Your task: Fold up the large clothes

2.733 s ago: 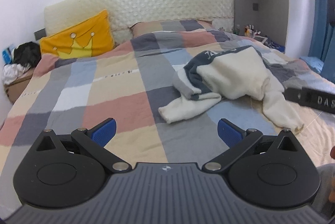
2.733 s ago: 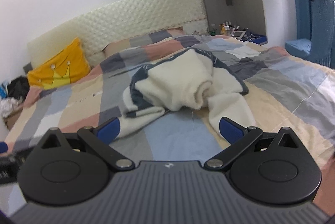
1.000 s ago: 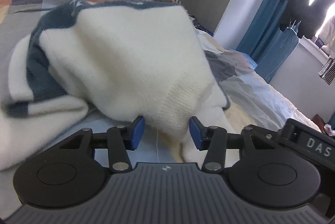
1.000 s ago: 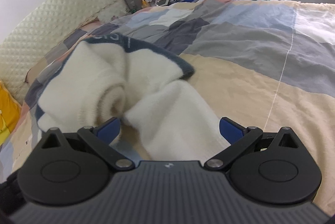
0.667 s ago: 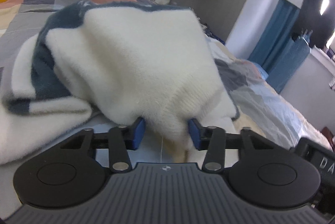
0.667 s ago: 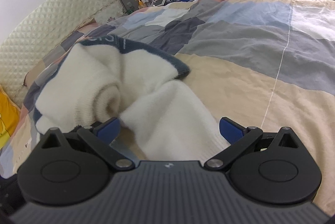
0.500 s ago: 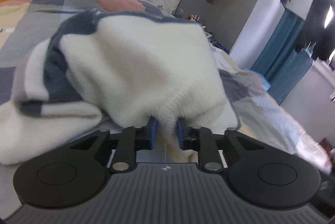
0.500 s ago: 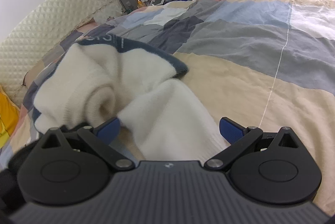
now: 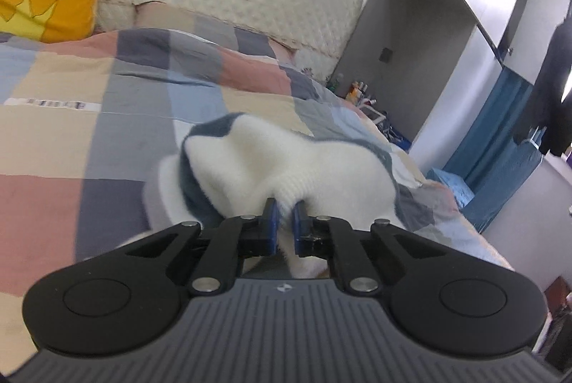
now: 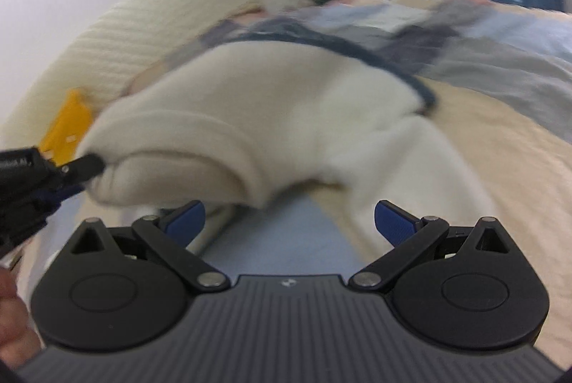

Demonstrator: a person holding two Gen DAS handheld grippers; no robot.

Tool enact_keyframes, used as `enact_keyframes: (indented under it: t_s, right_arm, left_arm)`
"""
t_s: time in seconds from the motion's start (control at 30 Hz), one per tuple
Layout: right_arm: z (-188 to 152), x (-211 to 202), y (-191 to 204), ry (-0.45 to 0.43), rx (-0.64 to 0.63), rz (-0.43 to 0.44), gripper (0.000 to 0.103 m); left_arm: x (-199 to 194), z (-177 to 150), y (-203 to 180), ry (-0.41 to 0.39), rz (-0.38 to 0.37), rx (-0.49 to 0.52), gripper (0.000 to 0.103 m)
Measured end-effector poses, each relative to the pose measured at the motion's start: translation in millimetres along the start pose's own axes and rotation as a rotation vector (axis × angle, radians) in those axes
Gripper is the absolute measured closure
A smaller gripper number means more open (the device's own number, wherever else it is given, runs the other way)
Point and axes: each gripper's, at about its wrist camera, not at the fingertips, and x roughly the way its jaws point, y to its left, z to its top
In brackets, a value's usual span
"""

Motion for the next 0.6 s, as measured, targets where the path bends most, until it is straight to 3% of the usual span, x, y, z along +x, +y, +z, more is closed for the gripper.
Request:
enact_keyframes:
  t_s: [0.17, 0.47, 0.6]
  right_arm:
    - [-10, -9, 32, 0.009, -0.049, 0.085, 0.0]
    - [-23, -15, 84, 0.005, -0.127, 0.115, 0.0]
    - [-33, -23, 109, -0.023, -0.186, 0.078, 0.0]
  left_arm:
    - [-48, 4, 15, -0.03, 0.022, 0.028, 0.093]
    - [-141, -10, 64, -0.076, 0.065, -0.035, 0.094]
    - [-171, -28, 81, -0.102, 0.095, -0.048, 0.094]
